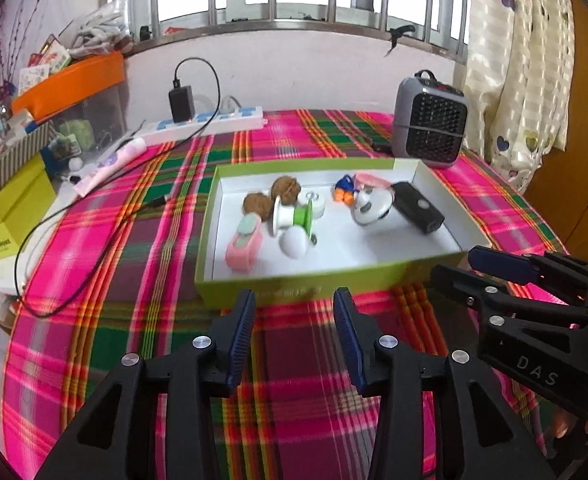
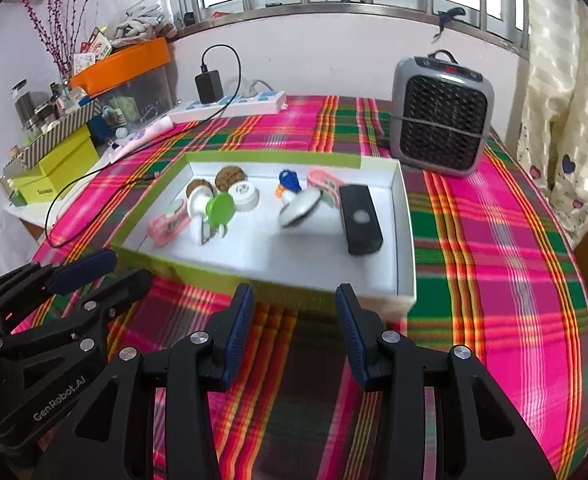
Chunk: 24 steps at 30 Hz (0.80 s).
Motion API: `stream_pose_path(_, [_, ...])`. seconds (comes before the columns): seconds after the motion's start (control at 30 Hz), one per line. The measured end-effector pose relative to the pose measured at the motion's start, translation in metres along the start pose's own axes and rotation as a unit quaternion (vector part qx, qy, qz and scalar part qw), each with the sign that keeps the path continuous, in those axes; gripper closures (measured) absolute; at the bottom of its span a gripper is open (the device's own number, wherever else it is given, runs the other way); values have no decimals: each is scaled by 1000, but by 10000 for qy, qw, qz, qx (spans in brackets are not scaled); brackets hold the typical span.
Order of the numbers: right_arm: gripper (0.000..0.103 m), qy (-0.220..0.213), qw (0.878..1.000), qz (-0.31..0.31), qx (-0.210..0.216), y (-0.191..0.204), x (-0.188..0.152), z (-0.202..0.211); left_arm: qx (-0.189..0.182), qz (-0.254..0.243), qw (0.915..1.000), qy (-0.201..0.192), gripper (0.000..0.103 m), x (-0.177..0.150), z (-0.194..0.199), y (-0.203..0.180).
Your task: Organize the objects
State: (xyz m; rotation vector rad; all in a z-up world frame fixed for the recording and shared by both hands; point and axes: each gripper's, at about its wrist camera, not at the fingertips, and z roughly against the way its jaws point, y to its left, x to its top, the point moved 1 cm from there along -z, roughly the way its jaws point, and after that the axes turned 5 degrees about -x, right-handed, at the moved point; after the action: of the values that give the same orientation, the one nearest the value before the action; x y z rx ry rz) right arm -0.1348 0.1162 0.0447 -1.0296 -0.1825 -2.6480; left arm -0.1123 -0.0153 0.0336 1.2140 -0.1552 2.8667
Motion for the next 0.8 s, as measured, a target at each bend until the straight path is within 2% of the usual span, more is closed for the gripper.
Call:
stream_pose_path(0.43, [59, 358, 9990, -18, -251, -5, -33, -4, 193, 134, 9992, 326, 64, -30, -7, -3])
stream_pose_path(0.5, [57, 410, 9987, -47, -290, -7, -36, -5, 229, 191, 9988, 392, 64, -33, -10, -2])
stream_pose_path(0.57, [51, 405, 9987, -29, -300, -8, -39, -5, 215, 220, 9985, 458, 64, -35, -12, -2])
stream_pose_path(0.8, [50, 379, 9982, 24, -458, -7, -41, -3, 297, 194, 9980, 526, 61, -36, -14, -3])
